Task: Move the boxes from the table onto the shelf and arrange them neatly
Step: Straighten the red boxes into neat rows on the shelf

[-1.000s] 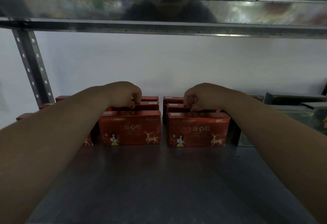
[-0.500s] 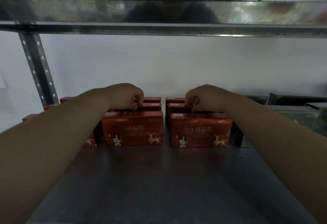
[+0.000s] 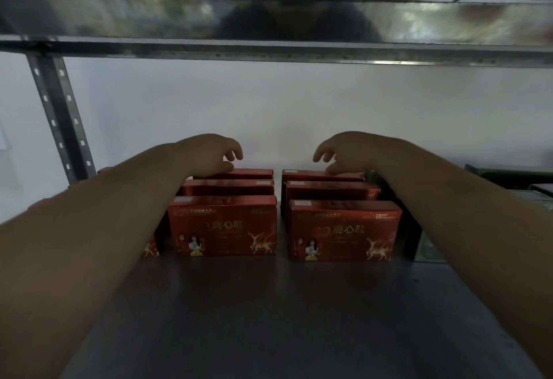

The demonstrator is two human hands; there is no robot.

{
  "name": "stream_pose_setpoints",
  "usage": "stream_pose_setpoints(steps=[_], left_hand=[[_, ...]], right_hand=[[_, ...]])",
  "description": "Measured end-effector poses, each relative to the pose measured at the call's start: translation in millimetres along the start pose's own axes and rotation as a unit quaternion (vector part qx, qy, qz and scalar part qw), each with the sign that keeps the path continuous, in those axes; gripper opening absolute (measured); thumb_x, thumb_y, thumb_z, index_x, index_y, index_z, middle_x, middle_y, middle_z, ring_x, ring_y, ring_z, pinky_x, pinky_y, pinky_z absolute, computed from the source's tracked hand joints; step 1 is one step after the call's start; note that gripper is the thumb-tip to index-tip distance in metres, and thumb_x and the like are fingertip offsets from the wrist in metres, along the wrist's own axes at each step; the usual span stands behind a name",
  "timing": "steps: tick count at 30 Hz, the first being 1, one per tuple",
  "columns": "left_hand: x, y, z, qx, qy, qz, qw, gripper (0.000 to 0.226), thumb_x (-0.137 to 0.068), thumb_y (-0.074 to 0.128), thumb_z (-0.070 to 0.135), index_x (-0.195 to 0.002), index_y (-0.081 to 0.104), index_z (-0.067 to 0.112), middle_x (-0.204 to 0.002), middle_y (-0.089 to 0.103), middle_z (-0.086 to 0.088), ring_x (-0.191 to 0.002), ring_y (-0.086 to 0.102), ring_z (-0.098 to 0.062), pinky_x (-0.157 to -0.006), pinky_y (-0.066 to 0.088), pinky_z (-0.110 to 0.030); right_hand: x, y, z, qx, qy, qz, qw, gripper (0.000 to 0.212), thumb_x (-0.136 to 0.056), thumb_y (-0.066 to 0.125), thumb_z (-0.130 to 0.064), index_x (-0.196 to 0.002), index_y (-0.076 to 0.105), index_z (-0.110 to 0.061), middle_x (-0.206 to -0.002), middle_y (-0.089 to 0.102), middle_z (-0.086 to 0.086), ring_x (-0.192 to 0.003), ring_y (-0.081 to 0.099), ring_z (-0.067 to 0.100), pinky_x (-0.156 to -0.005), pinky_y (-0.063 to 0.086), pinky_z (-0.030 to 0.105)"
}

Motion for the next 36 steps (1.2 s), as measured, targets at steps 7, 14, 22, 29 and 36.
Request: stream_pose_setpoints(steps=[7,14,22,29,36], left_hand=[[-15,12,5,-0.039,-0.002,-0.046,0.998,0.025,-0.089,0.067,0.024,-0.112,0.065,0.034,-0.119,0.063,0.017,-0.107,0.059,-0.01,-0.083,0.047,-0.03],[-18,15,12,-0.042,-0.012,-0.037,0.998,0.025,-0.088,0.064,0.015,-0.106,0.066,0.032,-0.107,0.059,0.018,-0.095,0.055,-0.01,-0.063,0.037,-0.024],[-16,11,14,-0.043,-0.01,-0.023,0.999,0.025,-0.089,0.061,0.01,-0.103,0.067,0.03,-0.091,0.053,0.024,-0.079,0.049,0.005,-0.057,0.032,-0.018],[-16,14,7,-0.043,-0.001,-0.024,0.999,0.027,-0.088,0.062,0.01,-0.105,0.068,0.03,-0.112,0.063,0.016,-0.096,0.057,-0.009,-0.067,0.04,-0.023],[-16,16,4,-0.053,-0.001,-0.021,0.998,0.025,-0.089,0.061,0.013,-0.103,0.067,0.033,-0.109,0.062,0.018,-0.098,0.059,-0.012,-0.081,0.048,-0.031]], right_hand=[[-18,13,17,0.009,0.038,-0.098,0.994,0.049,-0.085,0.076,-0.023,-0.13,0.06,-0.034,-0.122,0.065,-0.011,-0.114,0.057,0.014,-0.099,0.047,0.035],[-23,17,19,-0.011,0.025,-0.073,0.997,0.044,-0.081,0.075,-0.015,-0.118,0.066,-0.037,-0.111,0.069,-0.013,-0.097,0.064,0.01,-0.087,0.054,0.033],[-23,15,18,-0.017,0.007,-0.048,0.999,0.038,-0.082,0.073,-0.012,-0.11,0.067,-0.036,-0.109,0.068,-0.013,-0.094,0.063,0.009,-0.079,0.052,0.031],[-24,16,18,-0.02,0.002,-0.037,0.999,0.038,-0.082,0.072,-0.009,-0.109,0.067,-0.036,-0.111,0.068,-0.013,-0.097,0.063,0.01,-0.078,0.052,0.031],[-19,18,20,-0.042,0.006,-0.035,0.998,0.04,-0.084,0.069,-0.007,-0.114,0.067,-0.033,-0.114,0.068,-0.011,-0.091,0.062,0.006,-0.063,0.046,0.024]])
Point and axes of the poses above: each hand's wrist, its own x-axis away from the middle knuckle, its own y-axis out of the palm, z = x × y, the point moved 9 cm from there along -x, towards the middle knuckle
